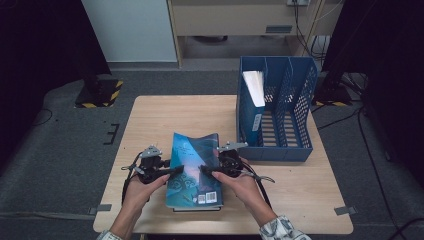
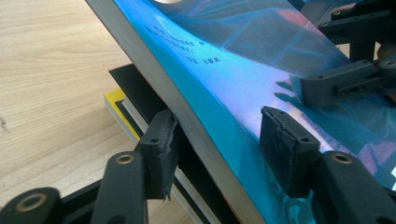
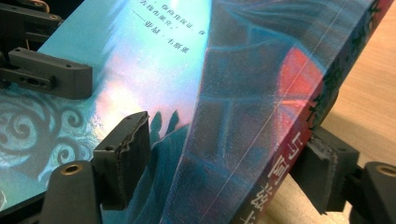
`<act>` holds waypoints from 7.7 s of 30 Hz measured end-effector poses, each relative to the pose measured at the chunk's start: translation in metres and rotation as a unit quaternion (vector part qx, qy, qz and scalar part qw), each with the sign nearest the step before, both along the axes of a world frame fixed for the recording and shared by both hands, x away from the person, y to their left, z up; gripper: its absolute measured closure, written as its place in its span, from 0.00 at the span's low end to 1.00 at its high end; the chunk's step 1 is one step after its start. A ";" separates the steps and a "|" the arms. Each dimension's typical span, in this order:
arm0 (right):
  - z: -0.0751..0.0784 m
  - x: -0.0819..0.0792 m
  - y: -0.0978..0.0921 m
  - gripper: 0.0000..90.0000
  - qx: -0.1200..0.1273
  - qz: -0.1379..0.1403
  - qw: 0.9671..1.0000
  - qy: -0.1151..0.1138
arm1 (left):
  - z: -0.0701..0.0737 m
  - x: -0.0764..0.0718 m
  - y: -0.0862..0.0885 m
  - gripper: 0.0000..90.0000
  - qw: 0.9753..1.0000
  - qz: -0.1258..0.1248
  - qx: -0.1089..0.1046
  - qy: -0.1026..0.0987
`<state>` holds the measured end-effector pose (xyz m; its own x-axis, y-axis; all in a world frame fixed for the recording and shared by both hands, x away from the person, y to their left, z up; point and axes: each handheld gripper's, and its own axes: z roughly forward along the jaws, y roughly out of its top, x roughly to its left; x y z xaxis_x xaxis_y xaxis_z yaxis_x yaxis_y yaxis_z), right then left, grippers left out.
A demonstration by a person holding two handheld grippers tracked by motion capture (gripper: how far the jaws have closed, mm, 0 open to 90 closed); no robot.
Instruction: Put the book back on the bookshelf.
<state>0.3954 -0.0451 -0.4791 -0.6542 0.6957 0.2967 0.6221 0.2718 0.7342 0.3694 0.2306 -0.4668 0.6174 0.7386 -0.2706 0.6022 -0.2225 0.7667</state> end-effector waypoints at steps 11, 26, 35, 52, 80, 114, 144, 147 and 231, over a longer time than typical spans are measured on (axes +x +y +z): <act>0.020 0.009 0.002 0.42 -0.004 -0.002 1.000 -0.022 | 0.017 0.007 0.006 0.60 1.000 -0.005 0.010 -0.014; 0.043 0.018 0.006 0.53 -0.001 0.000 0.999 -0.046 | 0.032 0.017 0.011 0.62 1.000 -0.009 0.024 -0.017; 0.059 0.025 0.007 0.57 -0.003 0.001 0.998 -0.068 | 0.050 0.023 0.013 0.66 0.999 -0.009 0.037 -0.032; 0.092 0.042 0.009 0.66 0.006 -0.012 0.994 -0.106 | 0.076 0.042 0.013 0.73 0.996 -0.002 0.054 -0.066; 0.104 0.049 0.002 0.73 0.012 -0.027 0.987 -0.160 | 0.096 0.058 0.006 0.77 0.988 0.012 0.075 -0.131; 0.130 0.029 0.014 0.55 0.043 0.057 0.979 -0.190 | 0.079 0.061 0.009 0.53 0.990 0.048 0.006 -0.132; 0.154 0.050 0.033 0.79 0.019 0.079 0.975 -0.207 | 0.020 0.019 0.027 0.34 0.991 0.069 0.033 -0.113; 0.155 0.049 0.034 0.81 0.014 0.079 0.974 -0.210 | 0.003 0.011 0.037 0.34 0.990 0.084 0.040 -0.107; 0.151 -0.020 -0.127 0.82 0.099 -0.018 0.985 -0.141 | -0.062 0.025 0.071 0.10 0.981 0.118 0.151 0.014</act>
